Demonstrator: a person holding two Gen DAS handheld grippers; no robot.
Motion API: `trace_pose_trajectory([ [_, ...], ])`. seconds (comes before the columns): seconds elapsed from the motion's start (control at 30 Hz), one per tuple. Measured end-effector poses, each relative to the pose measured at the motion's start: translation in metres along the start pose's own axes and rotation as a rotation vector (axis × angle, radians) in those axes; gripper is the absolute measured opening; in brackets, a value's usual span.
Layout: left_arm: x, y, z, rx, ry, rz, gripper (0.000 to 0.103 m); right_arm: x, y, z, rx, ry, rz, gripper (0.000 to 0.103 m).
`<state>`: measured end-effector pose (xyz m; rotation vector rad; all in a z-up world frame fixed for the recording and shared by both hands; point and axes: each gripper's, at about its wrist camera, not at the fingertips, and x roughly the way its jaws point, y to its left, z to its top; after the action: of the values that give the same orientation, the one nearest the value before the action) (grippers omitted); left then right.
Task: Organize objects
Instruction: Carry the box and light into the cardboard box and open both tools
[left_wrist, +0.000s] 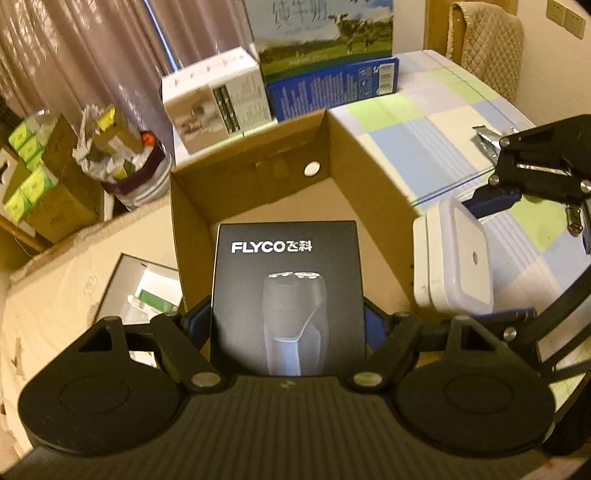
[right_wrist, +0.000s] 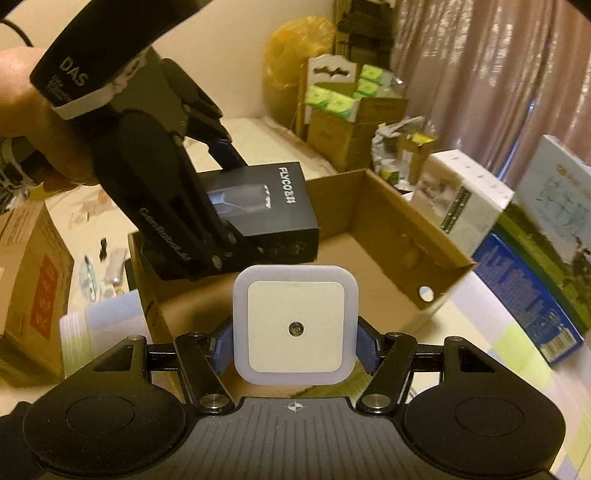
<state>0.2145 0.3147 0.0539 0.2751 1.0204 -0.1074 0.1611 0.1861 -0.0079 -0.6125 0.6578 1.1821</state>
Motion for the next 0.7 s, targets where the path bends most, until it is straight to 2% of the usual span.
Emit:
trace_pose_trajectory([
  [0.37,0.043,0.010,-0.020,-0.025,0.034,-0.047,0.076,0.034,-0.006,-0.006,-0.015,0.052,-0.007,0.062],
  [0.57,0.052,0.010,-0.023,-0.031,0.042,-0.073,0.077,0.043,-0.009,-0.005,-0.023,0.063,-0.009,0.062],
  [0.7,0.049,0.013,-0.023,-0.034,0.023,-0.054,0.079,0.047,-0.010,-0.005,-0.024,0.066,-0.009,0.062],
])
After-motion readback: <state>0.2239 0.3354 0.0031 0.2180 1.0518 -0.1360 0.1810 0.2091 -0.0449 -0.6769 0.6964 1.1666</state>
